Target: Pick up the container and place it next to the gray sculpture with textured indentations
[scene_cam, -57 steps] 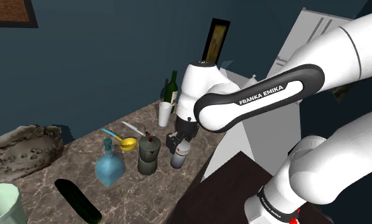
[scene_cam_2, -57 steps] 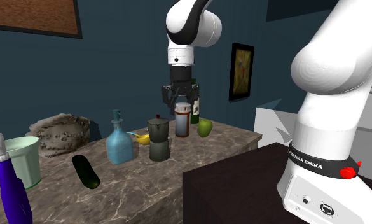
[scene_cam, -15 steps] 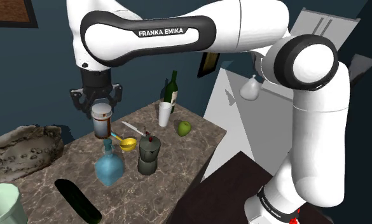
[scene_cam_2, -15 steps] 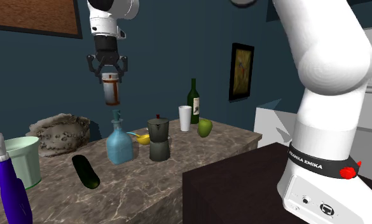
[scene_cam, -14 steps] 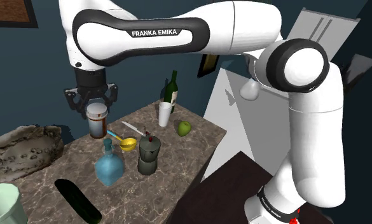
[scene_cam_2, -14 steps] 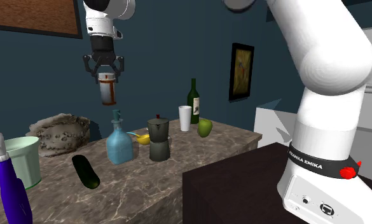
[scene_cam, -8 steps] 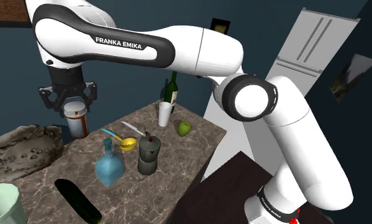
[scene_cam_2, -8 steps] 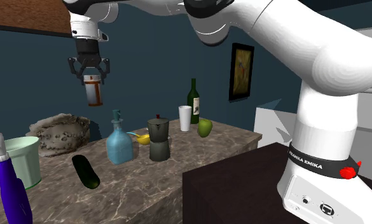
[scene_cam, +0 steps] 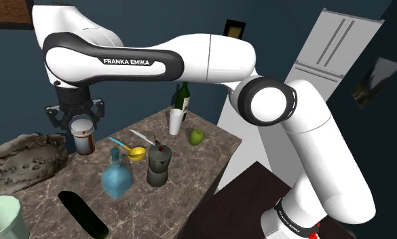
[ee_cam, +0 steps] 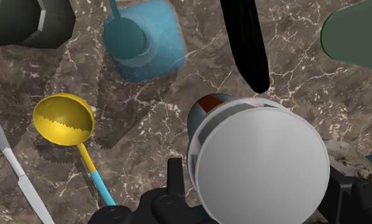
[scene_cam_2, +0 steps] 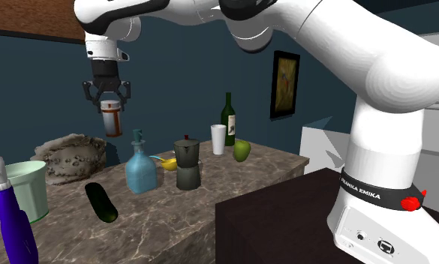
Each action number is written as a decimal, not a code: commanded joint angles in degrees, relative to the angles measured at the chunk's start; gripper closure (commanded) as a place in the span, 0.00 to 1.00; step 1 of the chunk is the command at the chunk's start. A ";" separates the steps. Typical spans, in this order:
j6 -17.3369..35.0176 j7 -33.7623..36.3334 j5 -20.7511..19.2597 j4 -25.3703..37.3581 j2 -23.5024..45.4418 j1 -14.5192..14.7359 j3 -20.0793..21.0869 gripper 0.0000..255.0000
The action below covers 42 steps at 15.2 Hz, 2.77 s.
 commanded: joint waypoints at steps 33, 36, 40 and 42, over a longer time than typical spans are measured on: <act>19.93 2.43 -2.79 -12.20 8.30 -1.20 -2.14 1.00; 20.62 2.49 -2.96 -12.06 9.13 -1.08 -2.32 1.00; 20.62 2.48 -2.96 -12.05 9.13 -1.08 -2.32 1.00; 20.62 2.48 -2.96 -12.05 9.13 -1.08 -2.32 1.00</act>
